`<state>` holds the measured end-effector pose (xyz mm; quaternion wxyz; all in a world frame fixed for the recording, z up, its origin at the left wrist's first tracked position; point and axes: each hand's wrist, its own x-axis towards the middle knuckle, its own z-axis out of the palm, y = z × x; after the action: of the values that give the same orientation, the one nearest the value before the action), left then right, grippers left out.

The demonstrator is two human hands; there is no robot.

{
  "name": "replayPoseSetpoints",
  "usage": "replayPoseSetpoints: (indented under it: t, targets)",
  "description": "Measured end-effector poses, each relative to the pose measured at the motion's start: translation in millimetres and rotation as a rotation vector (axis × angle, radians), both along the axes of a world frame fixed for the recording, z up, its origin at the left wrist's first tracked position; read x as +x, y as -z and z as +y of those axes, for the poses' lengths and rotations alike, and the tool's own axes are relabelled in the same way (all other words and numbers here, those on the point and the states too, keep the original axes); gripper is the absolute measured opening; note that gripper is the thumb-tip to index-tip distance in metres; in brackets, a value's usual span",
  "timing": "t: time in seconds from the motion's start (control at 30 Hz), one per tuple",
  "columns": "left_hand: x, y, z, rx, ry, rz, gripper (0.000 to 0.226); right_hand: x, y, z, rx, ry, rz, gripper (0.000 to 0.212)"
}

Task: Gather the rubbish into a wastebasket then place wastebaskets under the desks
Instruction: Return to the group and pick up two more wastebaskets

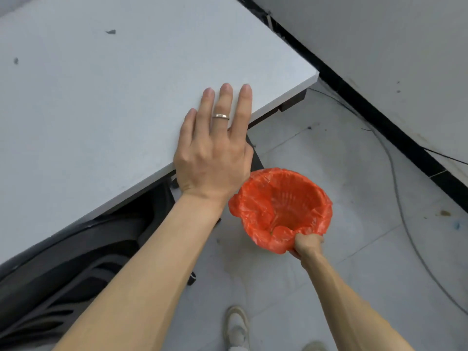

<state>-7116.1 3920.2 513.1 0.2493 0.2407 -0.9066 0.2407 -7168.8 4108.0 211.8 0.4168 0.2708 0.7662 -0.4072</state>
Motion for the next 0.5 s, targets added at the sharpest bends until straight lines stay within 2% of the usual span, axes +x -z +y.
replayPoseSetpoints:
  t: [0.13, 0.27, 0.37, 0.5]
  targets:
    - [-5.3, 1.5, 2.5, 0.014, -0.009, 0.031, 0.062, -9.2, 13.6, -26.5, -0.091, 0.129, -0.042, 0.071]
    - [-3.2, 2.1, 1.5, 0.032, -0.003, 0.096, 0.063, -15.8, 38.4, -32.9, -0.100, 0.209, -0.116, 0.056]
    - [-5.6, 2.1, 6.9, 0.048, -0.007, 0.119, 0.063, -14.9, 42.8, -30.4, -0.109, 0.354, -0.139, 0.060]
    - [-7.6, -0.6, 10.5, 0.100, -0.036, 0.136, 0.065, -8.3, 54.9, -21.6, -0.074, 0.322, -0.124, 0.075]
